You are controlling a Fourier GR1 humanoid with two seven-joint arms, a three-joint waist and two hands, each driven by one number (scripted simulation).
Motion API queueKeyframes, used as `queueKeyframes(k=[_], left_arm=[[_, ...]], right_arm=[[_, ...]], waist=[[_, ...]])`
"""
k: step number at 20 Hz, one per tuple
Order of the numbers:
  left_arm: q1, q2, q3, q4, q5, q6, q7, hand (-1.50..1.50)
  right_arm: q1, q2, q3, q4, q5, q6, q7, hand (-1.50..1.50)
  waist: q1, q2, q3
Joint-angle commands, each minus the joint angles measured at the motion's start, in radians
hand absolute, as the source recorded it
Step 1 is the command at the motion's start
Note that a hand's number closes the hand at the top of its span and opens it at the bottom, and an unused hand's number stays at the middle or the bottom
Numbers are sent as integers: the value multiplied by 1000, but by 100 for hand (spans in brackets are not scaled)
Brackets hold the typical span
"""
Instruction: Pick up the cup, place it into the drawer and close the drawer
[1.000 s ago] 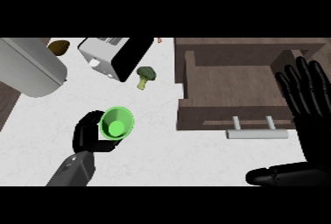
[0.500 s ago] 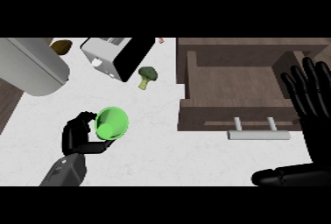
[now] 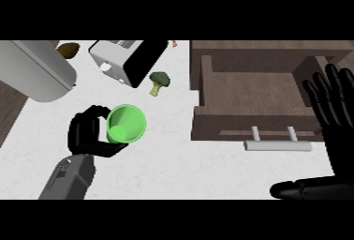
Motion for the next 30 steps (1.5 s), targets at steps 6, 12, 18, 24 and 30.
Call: queueKeyframes(k=[6,12,18,24,30], left_arm=[[-60,-63,-86,-437,57,116,386,150],[-165,-112,-167,-514,56,298,496,150],[-289,-113,-211,-521,16,390,587,150],[-405,-75,-168,-524,-36,408,721,150],[-568,-113,-216,-313,-29,483,687,150]], right_arm=[[35,-3,-7,42,-6,35,-55,-150],[-39,-26,-26,-16,-39,5,53,-150],[31,5,7,39,16,29,-69,-150],[5,-7,-12,29,-15,26,-21,-150],[-52,-13,-10,52,15,3,1,-150]], waist=[[-5,1,0],[-16,4,-1],[-21,6,-1],[-14,5,-1],[-21,7,-1]])
